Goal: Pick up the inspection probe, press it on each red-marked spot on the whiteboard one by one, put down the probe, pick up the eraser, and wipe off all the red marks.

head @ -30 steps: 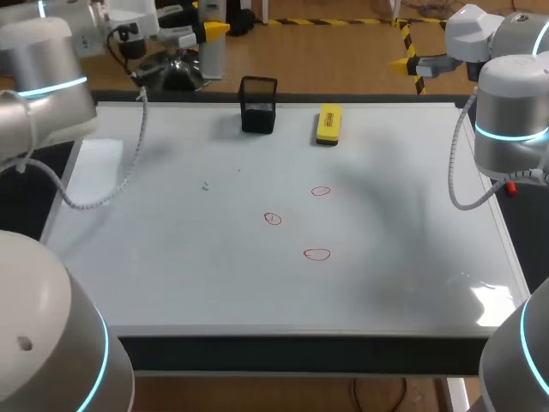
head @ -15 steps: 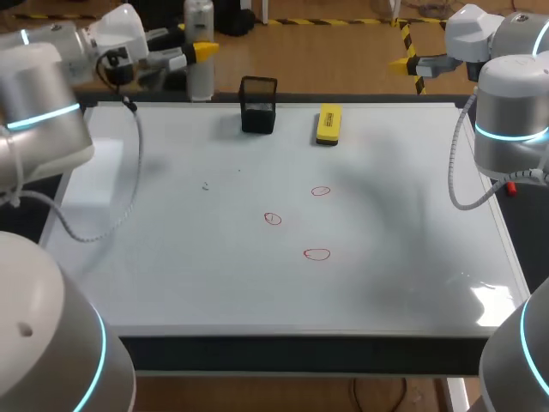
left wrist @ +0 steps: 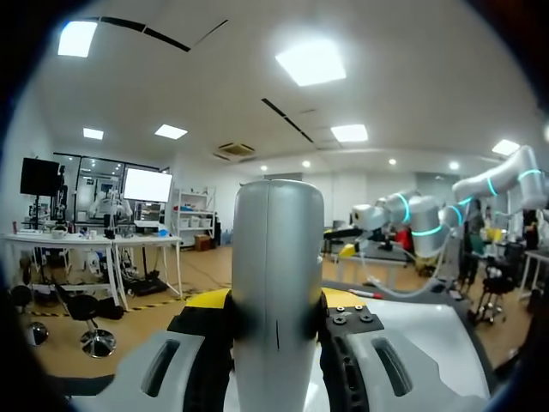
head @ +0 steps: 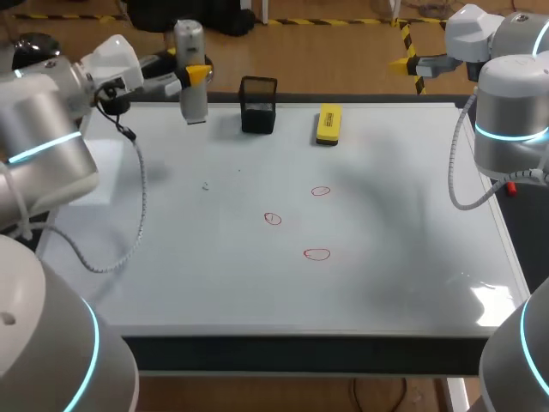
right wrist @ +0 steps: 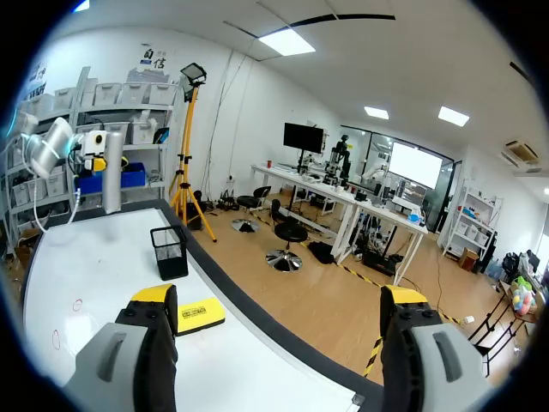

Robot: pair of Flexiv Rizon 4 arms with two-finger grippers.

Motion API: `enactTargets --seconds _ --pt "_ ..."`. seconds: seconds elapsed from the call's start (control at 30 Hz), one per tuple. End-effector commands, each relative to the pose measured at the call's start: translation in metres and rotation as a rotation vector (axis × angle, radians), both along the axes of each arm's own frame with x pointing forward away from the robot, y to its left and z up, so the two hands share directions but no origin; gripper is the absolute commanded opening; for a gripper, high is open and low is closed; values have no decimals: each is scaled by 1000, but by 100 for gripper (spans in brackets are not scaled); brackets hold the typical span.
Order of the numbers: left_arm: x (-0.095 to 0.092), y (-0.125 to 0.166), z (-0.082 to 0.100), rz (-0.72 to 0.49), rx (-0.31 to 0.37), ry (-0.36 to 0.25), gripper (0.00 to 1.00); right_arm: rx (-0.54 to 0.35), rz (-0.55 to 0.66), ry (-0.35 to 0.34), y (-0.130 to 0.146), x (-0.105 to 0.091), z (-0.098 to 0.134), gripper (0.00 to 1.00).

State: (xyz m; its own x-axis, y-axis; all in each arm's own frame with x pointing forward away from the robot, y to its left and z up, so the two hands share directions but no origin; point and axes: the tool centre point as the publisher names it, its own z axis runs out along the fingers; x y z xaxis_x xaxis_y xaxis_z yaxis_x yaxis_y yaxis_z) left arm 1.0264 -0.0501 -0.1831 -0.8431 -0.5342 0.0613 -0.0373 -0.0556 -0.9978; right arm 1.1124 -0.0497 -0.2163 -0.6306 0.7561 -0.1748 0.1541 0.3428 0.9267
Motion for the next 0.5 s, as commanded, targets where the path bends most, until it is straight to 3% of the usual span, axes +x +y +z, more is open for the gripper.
enactTargets --seconds 0.03,0.5 --pt "-3 0 -2 43 -5 -15 0 -2 1 2 0 1 0 100" --pt "-4 8 -19 25 -28 -15 0 -2 1 2 0 1 0 100"
